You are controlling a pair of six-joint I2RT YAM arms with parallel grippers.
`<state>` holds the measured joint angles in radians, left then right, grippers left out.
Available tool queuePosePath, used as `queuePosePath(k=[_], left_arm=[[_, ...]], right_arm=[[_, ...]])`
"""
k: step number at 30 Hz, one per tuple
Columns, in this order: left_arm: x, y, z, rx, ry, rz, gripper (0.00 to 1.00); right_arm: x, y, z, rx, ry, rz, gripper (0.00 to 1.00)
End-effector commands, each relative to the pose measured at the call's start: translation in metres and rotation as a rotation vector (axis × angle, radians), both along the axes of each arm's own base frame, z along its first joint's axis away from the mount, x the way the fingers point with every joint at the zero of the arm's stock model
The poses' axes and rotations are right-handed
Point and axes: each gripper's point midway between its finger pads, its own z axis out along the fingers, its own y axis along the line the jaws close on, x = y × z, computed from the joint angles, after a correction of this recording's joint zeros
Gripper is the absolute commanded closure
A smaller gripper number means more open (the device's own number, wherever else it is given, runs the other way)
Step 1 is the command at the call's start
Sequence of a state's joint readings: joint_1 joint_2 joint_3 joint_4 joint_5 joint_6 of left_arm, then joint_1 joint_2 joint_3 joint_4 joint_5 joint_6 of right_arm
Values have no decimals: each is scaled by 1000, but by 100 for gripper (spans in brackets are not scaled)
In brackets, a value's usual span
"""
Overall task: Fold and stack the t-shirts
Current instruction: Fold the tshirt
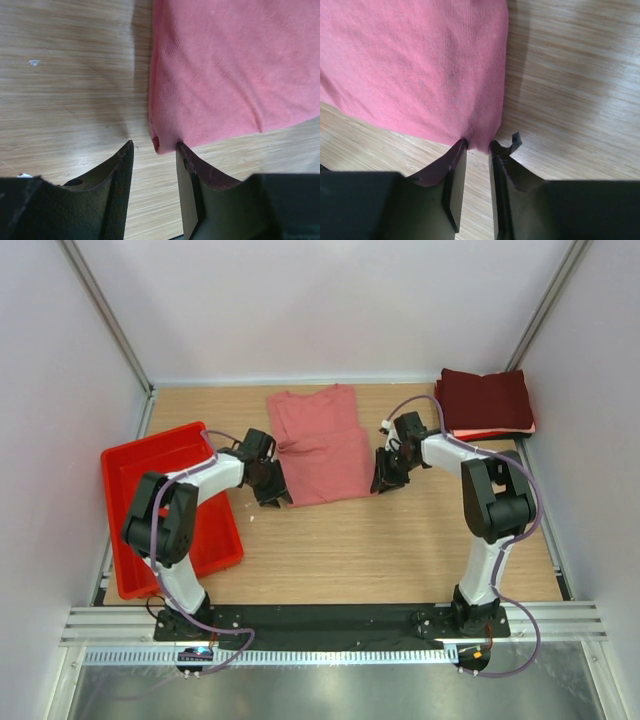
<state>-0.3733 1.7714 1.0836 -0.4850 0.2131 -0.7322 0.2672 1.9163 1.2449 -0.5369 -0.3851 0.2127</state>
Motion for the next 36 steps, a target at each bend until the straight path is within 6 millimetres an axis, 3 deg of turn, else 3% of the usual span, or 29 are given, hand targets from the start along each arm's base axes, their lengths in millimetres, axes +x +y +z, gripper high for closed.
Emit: queuePosePath(k=[1, 6, 7, 12, 17, 20, 24, 31, 36], left_arm=[[8, -6, -2, -20, -40, -23, 59], [15, -9, -7, -24, -45, -39, 64], [16, -10, -7, -25, -46, -43, 72], [17, -10, -4, -24, -53, -49, 100], [13, 3, 3, 45, -52, -26, 100], [5, 10, 7, 67, -43, -22, 100], [-9, 1, 17, 29, -47, -58, 100], [-38, -6, 17, 46, -16, -95, 100], [-64, -5, 11, 50, 40, -104, 95]], right_arm=[[10, 4, 27, 31, -94, -14, 70], [4, 3, 24, 34, -85, -26, 89], [3, 2, 25, 30, -88, -25, 97], [2, -2, 24, 18, -99, -47, 99], [-3, -18, 20, -61, -81, -111, 99], [-16, -27, 19, -100, -55, -131, 99], [-35, -38, 17, -133, -41, -164, 99], [-70, -59, 16, -189, -30, -233, 99], [-92, -53, 22, -161, -45, -255, 99]])
